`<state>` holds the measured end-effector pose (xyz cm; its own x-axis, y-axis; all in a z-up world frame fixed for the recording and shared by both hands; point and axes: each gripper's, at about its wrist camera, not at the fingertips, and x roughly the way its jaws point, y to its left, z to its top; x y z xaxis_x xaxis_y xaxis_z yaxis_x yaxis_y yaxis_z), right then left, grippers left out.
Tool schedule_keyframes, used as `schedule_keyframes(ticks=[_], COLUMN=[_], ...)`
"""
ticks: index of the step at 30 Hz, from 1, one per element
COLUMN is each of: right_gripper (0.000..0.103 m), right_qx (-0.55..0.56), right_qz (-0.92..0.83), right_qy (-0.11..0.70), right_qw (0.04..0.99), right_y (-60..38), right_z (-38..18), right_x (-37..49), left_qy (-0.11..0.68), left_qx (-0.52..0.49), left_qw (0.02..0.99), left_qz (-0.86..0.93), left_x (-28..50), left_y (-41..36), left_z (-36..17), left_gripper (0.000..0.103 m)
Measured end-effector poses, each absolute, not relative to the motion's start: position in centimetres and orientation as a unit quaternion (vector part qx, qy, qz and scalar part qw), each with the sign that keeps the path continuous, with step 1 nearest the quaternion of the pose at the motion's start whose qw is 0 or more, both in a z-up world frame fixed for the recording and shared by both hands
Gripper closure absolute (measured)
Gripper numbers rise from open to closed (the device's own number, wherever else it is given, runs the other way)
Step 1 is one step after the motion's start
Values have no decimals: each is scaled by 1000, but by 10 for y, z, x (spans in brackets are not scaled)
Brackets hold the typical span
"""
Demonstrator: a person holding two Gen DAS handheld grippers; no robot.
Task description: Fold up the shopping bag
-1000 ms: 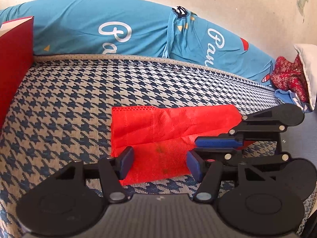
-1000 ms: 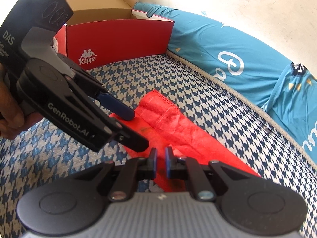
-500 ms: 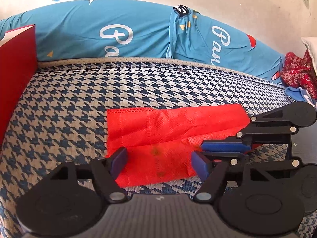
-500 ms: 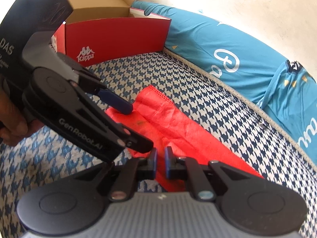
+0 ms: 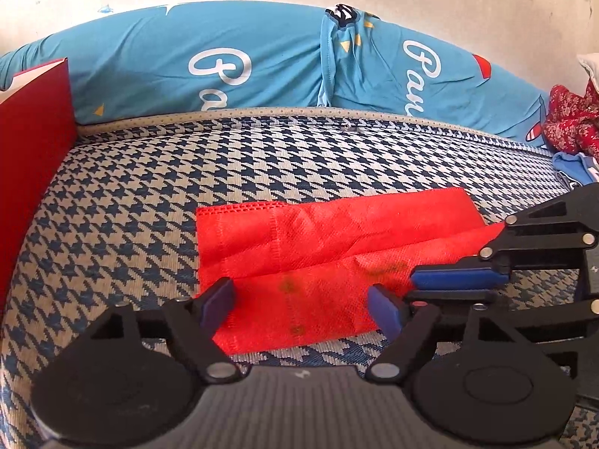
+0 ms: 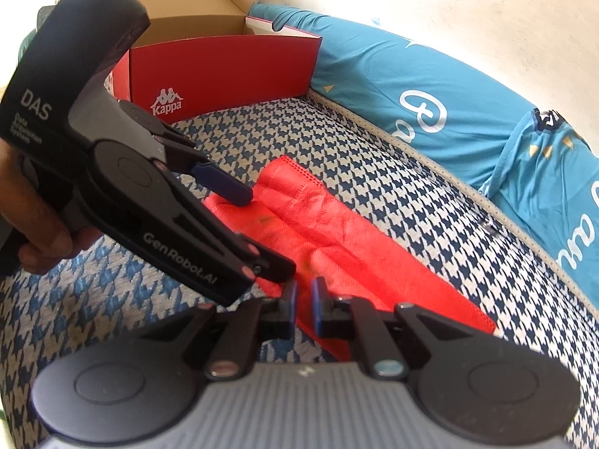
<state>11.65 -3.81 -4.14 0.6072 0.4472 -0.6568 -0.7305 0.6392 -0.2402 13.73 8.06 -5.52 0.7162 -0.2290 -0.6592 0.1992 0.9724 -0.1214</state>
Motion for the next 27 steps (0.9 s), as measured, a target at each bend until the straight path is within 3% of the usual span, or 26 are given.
schedule_keyframes(ticks=[10,15,27], right_gripper=[91,81,74], right_qx=[-228,-203,-172], right_qz=[333,309,275], right_qy=[276,260,263], right_qw=[872,892,909], right_y=[-70,-96,-134], right_z=[-29,-21,-20], right_x=[107,108,120], left_qy=[352,351,351], left_qx=[-13,-10,-11], left_qw=[930,931,931], left_qz=[-104,-104,-97], left_x=[137,141,135], left_y=[79,77,74], left_z=[-54,-54,-53], left_gripper=[25,25,24])
